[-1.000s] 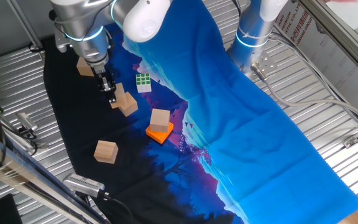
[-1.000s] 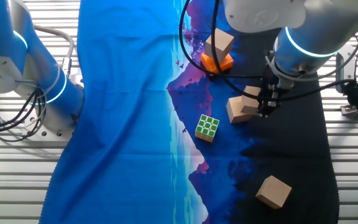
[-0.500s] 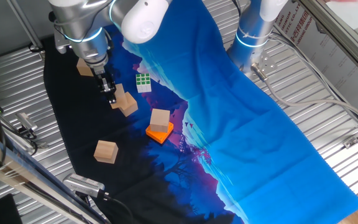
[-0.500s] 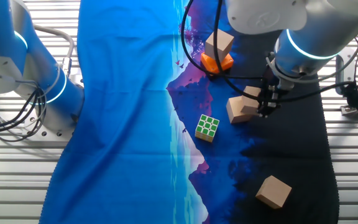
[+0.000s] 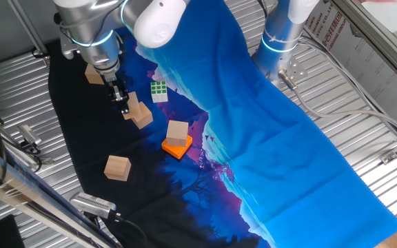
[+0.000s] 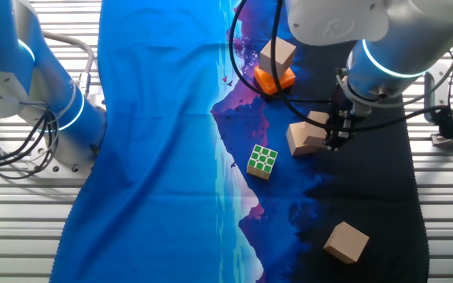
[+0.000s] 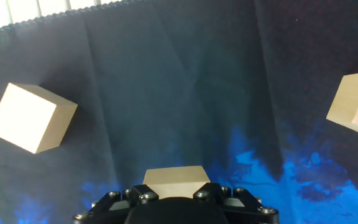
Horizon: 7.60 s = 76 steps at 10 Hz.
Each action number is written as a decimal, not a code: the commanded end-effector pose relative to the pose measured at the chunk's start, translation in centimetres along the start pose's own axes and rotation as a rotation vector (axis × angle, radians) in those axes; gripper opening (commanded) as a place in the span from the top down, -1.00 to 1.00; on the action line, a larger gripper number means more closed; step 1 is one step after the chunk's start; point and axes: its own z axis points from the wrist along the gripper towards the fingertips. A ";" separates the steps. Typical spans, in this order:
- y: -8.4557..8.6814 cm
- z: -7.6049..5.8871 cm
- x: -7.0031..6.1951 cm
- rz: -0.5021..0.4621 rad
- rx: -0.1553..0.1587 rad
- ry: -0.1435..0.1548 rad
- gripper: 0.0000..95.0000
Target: Stack the blocks in a vertical line of five
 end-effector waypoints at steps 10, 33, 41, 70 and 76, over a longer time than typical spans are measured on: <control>0.0 0.0 0.0 -0.251 0.109 -0.027 1.00; 1.0 1.2 2.3 -0.358 0.074 0.004 1.00; 1.1 0.9 2.4 -0.390 0.022 0.011 -1.00; -11.4 -1.5 -2.1 -0.703 0.061 0.051 0.60; -0.2 -5.3 4.5 -0.424 0.073 0.068 0.60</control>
